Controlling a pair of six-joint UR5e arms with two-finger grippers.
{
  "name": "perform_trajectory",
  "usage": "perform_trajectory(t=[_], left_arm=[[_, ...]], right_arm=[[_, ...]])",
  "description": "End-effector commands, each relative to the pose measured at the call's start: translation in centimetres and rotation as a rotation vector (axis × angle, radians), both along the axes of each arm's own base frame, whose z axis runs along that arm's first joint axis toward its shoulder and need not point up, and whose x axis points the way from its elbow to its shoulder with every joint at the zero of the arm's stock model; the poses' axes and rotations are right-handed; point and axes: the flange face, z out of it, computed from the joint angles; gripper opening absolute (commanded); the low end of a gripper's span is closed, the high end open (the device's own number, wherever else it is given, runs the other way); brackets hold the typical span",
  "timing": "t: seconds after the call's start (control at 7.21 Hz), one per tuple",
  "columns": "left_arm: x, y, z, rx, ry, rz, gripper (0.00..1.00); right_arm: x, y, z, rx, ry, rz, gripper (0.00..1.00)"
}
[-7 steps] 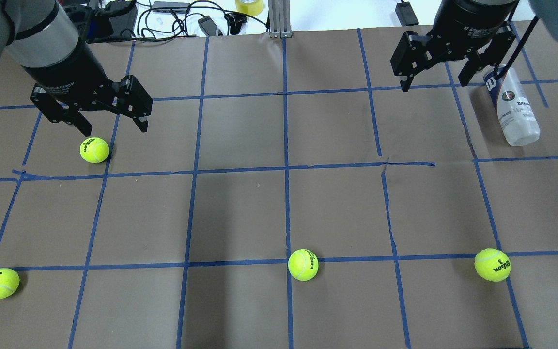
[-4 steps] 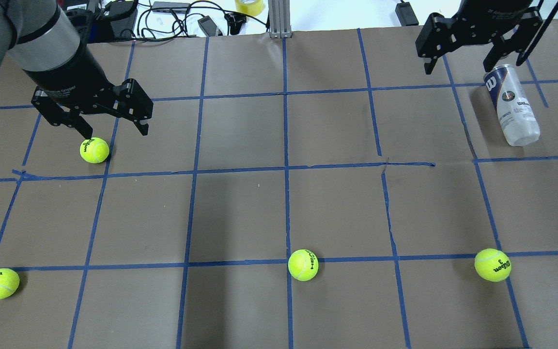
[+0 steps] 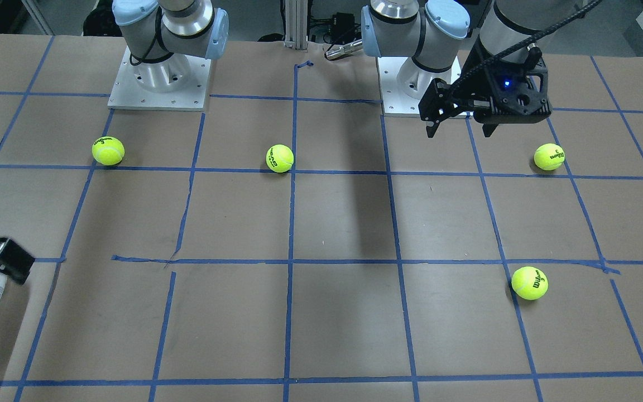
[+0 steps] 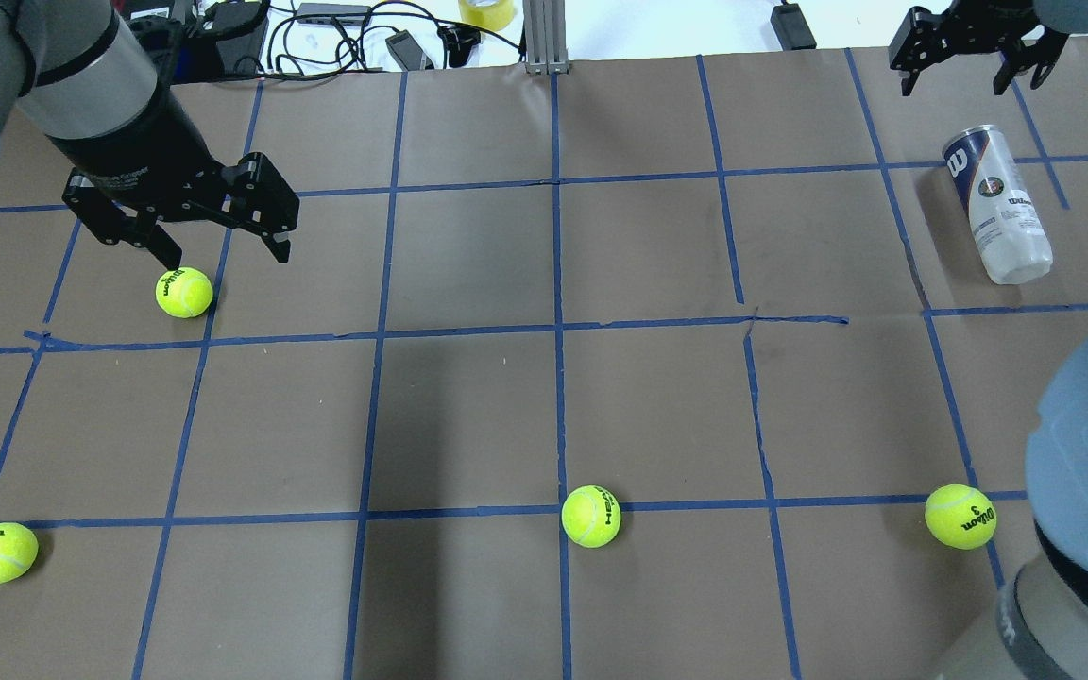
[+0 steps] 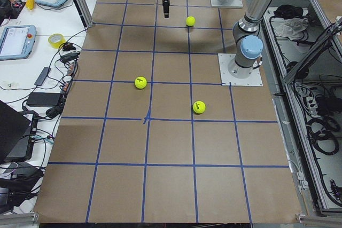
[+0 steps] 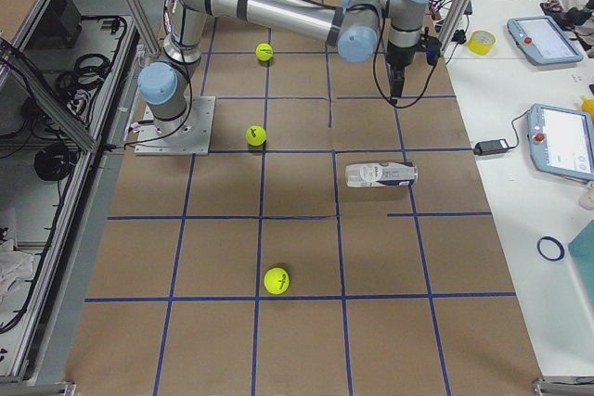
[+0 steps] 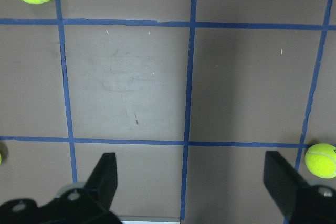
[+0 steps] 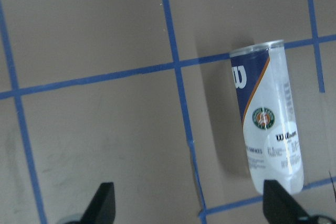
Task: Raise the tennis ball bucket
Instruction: 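Lower the right gripper onto the Wilson tennis ball tube's open end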
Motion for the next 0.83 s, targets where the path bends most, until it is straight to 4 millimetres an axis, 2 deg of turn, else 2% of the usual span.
perform_trajectory(t=[0.0,0.14,0.28,0.55,0.69], left_arm=[[0.1,0.0,0.0,-0.002,-0.001,0.001,1.00],[0.2,0.0,0.2,-0.007,0.005,0.006,1.00],[0.3,0.2,0.4,-0.010,0.005,0.007,1.00],[0.4,0.4,0.7,-0.016,0.000,0.007,1.00],[0.5,0.4,0.8,-0.021,0.001,0.010,1.00]], right_arm=[[-7.0,-4.6,-6.4,-0.015,0.019,0.004,1.00],[-11.1,-5.3,-10.4,-0.007,0.020,0.045,1.00],[-13.9,-5.2,-12.4,-0.022,-0.010,0.039,1.00],[-13.9,-5.7,-16.4,-0.002,-0.086,0.072,1.00],[-13.9,-5.5,-17.0,0.012,-0.092,0.083,1.00]])
